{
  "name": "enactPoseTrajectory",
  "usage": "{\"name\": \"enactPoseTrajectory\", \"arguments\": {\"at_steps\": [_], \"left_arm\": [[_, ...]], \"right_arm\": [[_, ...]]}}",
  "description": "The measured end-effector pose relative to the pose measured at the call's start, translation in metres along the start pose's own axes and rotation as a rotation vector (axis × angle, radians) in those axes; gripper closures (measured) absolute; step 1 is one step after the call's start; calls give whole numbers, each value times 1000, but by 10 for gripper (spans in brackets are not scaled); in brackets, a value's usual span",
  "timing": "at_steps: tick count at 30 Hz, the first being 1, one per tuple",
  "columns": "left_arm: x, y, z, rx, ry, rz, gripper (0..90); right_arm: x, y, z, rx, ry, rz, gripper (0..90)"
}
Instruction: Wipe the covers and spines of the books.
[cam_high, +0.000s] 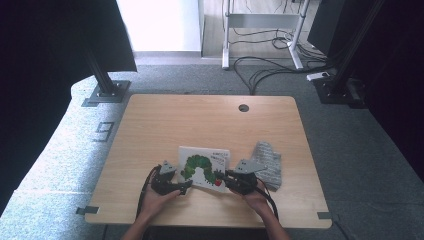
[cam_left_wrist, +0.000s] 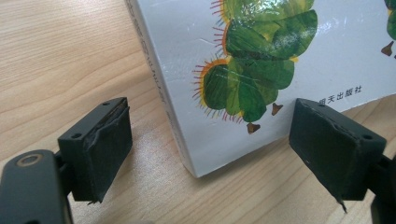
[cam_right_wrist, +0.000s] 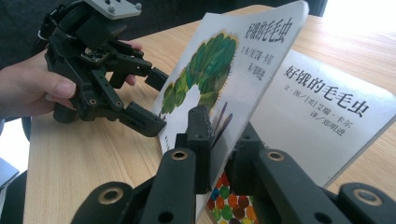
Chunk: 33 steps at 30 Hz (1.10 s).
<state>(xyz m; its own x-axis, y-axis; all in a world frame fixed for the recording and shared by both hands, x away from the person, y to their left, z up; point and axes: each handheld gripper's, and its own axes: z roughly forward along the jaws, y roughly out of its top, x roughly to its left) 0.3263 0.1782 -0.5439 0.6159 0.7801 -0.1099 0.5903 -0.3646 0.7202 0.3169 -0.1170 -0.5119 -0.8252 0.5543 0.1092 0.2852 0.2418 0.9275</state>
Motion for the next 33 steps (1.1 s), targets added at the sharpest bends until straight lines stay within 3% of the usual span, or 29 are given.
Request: {"name": "enactPoseTrajectory", "arguments": {"at_steps": [33], "left_arm": [[0,2,-6,-29,7,-4,156]], "right_arm": [[-5,-11,0,49,1,-1,815]]}}
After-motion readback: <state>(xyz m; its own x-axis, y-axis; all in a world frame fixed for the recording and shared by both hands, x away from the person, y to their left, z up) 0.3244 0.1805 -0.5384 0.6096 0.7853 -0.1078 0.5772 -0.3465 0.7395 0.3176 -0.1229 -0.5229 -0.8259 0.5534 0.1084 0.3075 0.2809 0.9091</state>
